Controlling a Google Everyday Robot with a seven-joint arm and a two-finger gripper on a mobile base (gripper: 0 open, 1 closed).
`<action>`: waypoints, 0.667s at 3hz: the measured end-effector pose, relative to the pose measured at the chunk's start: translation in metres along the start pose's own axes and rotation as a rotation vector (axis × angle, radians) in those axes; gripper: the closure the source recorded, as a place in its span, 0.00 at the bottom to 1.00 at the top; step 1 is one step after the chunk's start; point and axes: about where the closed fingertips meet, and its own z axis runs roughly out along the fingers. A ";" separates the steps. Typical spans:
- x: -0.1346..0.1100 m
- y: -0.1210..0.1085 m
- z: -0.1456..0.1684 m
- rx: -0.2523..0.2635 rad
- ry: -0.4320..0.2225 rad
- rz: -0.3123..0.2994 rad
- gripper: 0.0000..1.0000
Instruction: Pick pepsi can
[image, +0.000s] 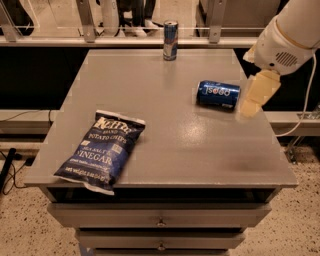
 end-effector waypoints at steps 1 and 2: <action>-0.023 -0.052 0.049 -0.033 -0.064 0.089 0.00; -0.036 -0.071 0.077 -0.062 -0.085 0.139 0.00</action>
Offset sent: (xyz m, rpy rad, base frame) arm 0.1333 0.0393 -0.0618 0.1869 0.0931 -0.1323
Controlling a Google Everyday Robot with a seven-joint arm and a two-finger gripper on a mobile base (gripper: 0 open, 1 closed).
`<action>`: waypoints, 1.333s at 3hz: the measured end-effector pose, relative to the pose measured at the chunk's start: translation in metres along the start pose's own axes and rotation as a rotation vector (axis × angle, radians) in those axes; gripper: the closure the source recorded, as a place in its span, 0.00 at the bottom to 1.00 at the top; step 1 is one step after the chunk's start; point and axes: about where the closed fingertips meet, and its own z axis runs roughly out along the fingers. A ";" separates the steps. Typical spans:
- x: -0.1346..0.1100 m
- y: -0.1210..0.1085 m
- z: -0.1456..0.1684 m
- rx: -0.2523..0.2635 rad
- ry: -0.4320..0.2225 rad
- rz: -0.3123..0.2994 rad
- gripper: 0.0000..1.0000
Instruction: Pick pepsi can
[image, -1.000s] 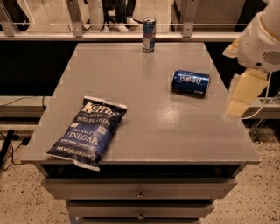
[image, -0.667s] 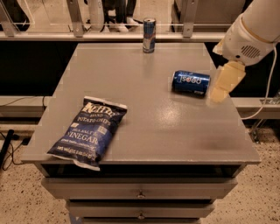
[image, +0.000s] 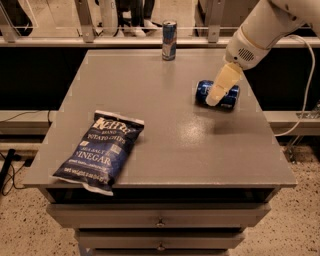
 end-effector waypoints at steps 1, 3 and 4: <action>-0.005 -0.018 0.028 -0.013 0.016 0.049 0.00; 0.016 -0.043 0.066 -0.042 0.083 0.159 0.23; 0.015 -0.042 0.062 -0.053 0.073 0.165 0.54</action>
Offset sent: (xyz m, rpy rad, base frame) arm 0.0626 -0.0158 -0.0631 -0.0170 0.1263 -0.1620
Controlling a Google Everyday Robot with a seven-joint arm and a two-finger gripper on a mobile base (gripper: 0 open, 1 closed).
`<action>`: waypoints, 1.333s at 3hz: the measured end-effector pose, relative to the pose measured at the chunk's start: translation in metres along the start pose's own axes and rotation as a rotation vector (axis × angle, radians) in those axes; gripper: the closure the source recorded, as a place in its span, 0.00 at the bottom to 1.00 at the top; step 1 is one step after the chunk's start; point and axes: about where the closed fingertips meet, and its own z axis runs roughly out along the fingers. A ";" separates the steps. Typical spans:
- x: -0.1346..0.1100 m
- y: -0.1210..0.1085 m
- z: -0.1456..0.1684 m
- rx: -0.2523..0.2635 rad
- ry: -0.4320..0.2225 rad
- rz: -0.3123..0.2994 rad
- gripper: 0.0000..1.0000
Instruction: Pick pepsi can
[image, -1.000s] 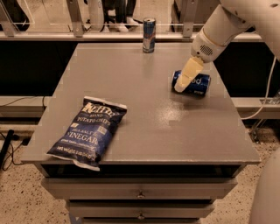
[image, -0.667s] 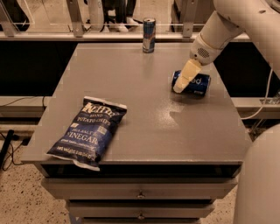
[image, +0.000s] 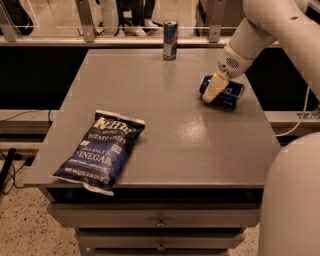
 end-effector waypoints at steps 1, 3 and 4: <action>-0.009 0.015 -0.017 -0.036 -0.058 -0.026 0.77; -0.051 0.051 -0.062 -0.265 -0.444 -0.155 1.00; -0.079 0.082 -0.100 -0.413 -0.642 -0.183 1.00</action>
Offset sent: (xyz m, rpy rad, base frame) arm -0.0483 0.0593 0.1329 0.6432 -0.1395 0.3431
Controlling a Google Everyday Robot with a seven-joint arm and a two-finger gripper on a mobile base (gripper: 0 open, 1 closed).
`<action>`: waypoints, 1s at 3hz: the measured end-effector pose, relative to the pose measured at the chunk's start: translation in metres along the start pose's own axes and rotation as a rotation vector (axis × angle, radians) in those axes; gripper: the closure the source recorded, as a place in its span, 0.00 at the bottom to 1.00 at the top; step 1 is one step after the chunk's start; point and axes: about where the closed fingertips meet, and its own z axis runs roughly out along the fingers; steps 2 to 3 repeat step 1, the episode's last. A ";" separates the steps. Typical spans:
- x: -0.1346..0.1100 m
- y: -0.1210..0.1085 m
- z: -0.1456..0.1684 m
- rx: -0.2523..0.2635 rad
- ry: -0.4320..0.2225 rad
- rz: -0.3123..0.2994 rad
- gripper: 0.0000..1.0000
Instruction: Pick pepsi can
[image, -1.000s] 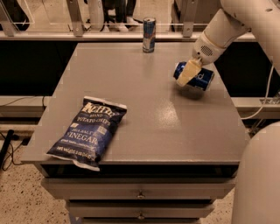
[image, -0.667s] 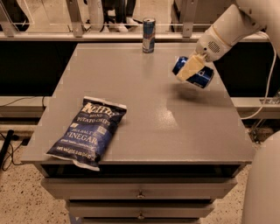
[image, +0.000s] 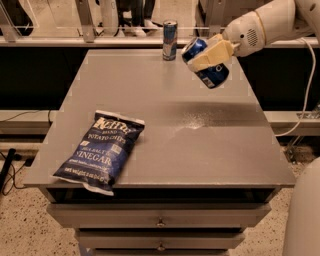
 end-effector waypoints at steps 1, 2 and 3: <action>-0.009 0.002 0.005 -0.013 -0.028 -0.006 1.00; -0.009 0.002 0.005 -0.013 -0.028 -0.006 1.00; -0.009 0.002 0.005 -0.013 -0.028 -0.006 1.00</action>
Offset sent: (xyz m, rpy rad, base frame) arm 0.0000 0.0000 0.0000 0.0000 0.0000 0.0000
